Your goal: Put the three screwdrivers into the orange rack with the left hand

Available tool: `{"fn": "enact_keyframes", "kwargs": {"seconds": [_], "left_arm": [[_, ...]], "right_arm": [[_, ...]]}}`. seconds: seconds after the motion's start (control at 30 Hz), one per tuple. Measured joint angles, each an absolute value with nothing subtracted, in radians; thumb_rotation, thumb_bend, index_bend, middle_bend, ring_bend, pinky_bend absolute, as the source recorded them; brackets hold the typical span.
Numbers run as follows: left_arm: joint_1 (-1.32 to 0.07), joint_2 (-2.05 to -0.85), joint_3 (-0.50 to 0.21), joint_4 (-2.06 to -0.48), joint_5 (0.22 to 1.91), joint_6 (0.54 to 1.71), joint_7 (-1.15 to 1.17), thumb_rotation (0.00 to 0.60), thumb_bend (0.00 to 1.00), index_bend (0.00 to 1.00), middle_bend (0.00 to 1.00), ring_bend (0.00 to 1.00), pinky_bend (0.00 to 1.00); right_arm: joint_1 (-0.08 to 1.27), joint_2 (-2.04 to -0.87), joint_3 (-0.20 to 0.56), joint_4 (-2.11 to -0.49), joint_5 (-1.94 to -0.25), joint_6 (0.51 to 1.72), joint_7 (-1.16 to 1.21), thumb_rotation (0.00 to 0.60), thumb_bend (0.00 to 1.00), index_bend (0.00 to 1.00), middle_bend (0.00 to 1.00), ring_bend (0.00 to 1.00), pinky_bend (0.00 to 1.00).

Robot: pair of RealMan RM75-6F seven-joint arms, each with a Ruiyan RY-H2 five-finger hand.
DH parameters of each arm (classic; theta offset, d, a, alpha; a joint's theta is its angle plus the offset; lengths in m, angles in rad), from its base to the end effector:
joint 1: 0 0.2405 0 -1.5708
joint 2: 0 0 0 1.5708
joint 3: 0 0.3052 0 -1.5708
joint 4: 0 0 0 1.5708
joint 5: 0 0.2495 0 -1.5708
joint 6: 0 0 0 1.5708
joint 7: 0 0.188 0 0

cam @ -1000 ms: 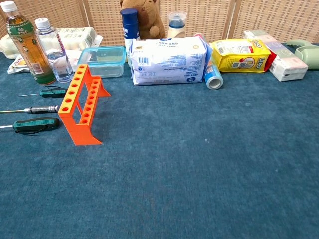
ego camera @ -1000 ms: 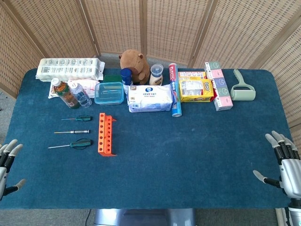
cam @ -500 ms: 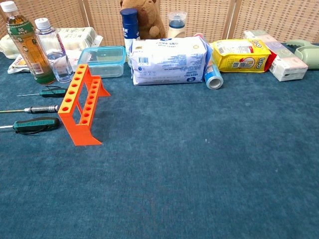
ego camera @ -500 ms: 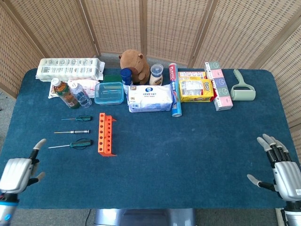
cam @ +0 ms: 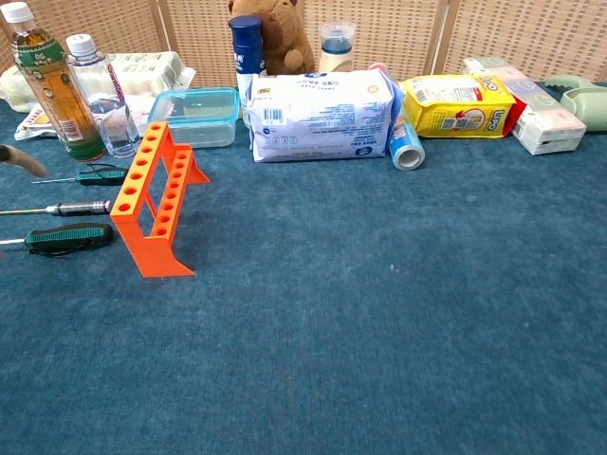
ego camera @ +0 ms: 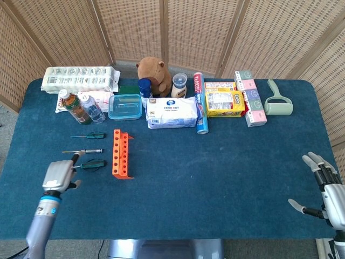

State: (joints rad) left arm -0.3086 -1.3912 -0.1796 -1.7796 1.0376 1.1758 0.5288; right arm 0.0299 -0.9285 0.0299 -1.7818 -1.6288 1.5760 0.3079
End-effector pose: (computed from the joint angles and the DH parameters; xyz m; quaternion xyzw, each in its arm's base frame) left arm -0.2930 0.3102 0.0023 -0.6271 -0.4820 -0.2946 0.5363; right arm -0.3290 -0.2047 0.1976 0.5522 -0.4392 0.4957 0.5065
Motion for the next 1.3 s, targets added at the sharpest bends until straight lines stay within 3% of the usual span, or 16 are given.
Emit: {"fn": "enact_keyframes", "kwargs": {"seconds": [0.37,1.17,1.3], "left_arm": [[-0.402,-1.480,-0.199,-1.749,0.864,1.195,0.678,0.600,0.31,0.28,0.97,1.00,1.00],[-0.514,-1.598,-0.195,-1.601,0.716,1.190,0.716,0.600,0.32,0.28,0.97,1.00,1.00],[-0.525,-1.609,-0.191,-1.586,0.706,1.185,0.715,0.600,0.32,0.32,0.97,1.00,1.00]], "right_arm": [[0.035,-0.920,0.021,-1.778,-1.646,1.569,0.336,0.600,0.02,0.07,0.03,0.00,0.00],[0.039,-0.908,0.016,-1.770,-1.651,1.568,0.383,0.600,0.02,0.07,0.03,0.00,0.00],[0.039,-0.908,0.016,-1.769,-1.652,1.570,0.385,0.600,0.02,0.07,0.03,0.00,0.00]]}}
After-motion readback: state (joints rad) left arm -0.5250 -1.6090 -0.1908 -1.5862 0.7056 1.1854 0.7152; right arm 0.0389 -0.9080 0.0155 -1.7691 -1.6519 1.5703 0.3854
